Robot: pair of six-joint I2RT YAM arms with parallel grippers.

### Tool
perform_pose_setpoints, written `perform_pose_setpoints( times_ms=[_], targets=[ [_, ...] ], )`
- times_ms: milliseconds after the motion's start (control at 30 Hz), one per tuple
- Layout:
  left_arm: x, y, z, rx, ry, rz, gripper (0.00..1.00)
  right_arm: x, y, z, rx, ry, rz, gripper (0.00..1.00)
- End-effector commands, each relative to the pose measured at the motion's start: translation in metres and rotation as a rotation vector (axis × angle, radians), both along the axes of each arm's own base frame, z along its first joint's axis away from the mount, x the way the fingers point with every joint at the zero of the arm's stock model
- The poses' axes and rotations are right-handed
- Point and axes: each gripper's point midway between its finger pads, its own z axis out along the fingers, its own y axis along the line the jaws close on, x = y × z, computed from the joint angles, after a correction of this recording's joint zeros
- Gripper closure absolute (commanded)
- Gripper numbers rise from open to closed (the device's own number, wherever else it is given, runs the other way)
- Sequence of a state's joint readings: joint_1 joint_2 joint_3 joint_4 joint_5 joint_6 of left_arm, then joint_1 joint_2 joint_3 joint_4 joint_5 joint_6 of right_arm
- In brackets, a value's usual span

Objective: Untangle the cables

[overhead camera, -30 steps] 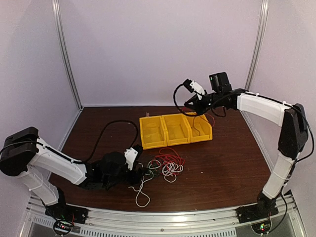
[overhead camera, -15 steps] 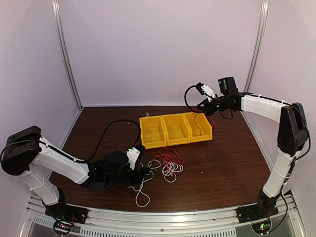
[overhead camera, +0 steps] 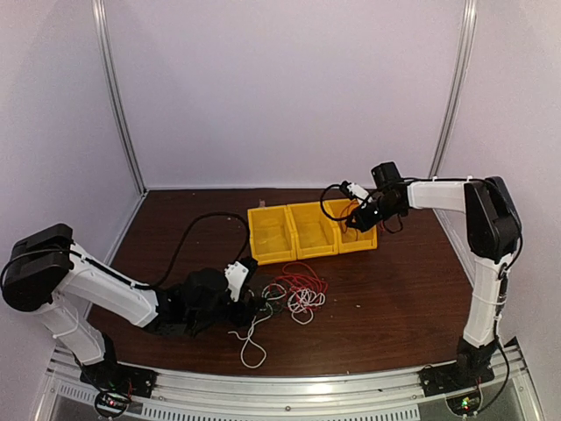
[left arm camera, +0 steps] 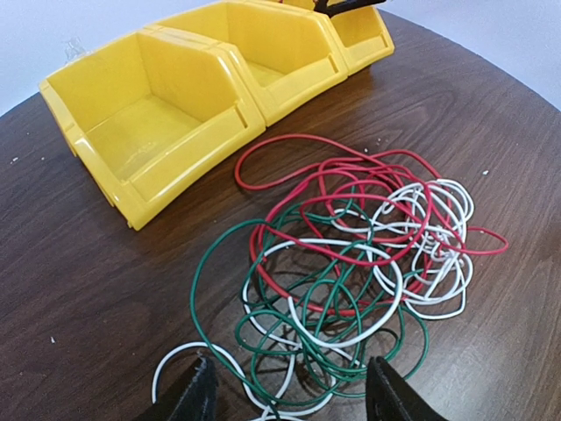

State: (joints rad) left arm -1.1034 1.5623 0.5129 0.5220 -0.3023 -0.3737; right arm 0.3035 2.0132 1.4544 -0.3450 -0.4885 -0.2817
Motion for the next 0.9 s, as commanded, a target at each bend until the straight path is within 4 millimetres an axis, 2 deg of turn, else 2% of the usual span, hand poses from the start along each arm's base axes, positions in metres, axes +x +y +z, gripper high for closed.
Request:
perform_pose_setpoints(
  times_ms=[0, 67, 133, 200, 300, 400, 533, 633, 867],
  targets=[
    [0.006, -0.008, 0.01, -0.039, -0.014, 0.007, 0.41, -0.003, 0.002, 0.027, 0.005, -0.013, 0.021, 0.79],
    [0.007, -0.01, 0.009, -0.033, -0.013, 0.003, 0.41, -0.005, -0.002, 0.047, 0.007, -0.043, 0.027, 0.68],
    [0.007, -0.011, 0.01, -0.027, -0.015, -0.001, 0.41, -0.008, -0.01, 0.065, -0.004, -0.057, 0.041, 0.62],
    [0.007, -0.011, 0.01, -0.024, -0.017, -0.001, 0.41, -0.006, -0.023, 0.079, -0.012, -0.063, 0.031, 0.6],
    [0.007, -0.011, 0.01, -0.022, -0.018, -0.001, 0.41, 0.011, -0.056, 0.089, -0.015, -0.085, -0.039, 0.61],
    [0.008, -0.014, 0.009, -0.02, -0.015, -0.006, 0.41, 0.038, -0.099, 0.08, -0.034, -0.088, -0.151, 0.62],
    [0.008, -0.018, 0.009, -0.019, -0.005, -0.013, 0.41, 0.071, -0.137, 0.056, -0.028, -0.059, -0.244, 0.63],
    [0.008, -0.019, 0.012, -0.019, -0.006, -0.014, 0.41, 0.087, -0.145, 0.039, -0.03, -0.054, -0.25, 0.61],
    [0.008, -0.012, 0.014, -0.007, -0.008, 0.006, 0.41, 0.108, -0.144, 0.002, -0.028, -0.022, -0.253, 0.6]
  ],
)
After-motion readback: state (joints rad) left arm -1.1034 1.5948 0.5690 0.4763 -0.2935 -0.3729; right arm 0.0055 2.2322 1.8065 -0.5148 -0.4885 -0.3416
